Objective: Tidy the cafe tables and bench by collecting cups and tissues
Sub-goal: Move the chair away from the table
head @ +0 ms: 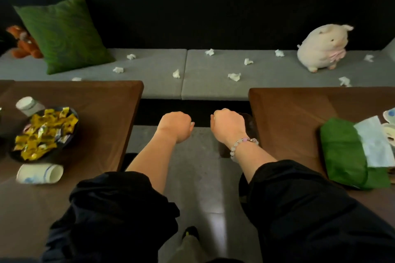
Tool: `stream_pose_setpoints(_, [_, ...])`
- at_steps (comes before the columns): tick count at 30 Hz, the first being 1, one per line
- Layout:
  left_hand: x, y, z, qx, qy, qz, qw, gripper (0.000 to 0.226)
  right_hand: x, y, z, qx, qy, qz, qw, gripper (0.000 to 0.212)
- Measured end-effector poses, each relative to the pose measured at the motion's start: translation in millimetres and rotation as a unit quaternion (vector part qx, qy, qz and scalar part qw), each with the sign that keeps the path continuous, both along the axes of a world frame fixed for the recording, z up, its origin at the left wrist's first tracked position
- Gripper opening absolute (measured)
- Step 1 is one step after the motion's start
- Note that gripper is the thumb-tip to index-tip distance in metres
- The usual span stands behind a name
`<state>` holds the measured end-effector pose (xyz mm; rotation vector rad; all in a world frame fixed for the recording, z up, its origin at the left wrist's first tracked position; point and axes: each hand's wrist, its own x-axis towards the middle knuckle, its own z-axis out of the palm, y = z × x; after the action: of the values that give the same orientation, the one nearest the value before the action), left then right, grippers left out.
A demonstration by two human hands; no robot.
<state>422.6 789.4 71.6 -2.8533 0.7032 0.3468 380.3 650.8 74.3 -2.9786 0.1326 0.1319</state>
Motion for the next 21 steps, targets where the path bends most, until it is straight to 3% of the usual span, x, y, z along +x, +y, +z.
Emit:
stream_pose_setpoints(15, [158,-79,-17,-0.023,0.030,-0.097,0.995,0.041,129,-69,-20,-0.005,0.023,-0.123,0.992,0.034])
stream_pose_setpoints(21, [233,-131,-33,0.022,0.068,-0.099,0.992,0.040,200,-113,-42,0.030,0.038,-0.158,0.986,0.029])
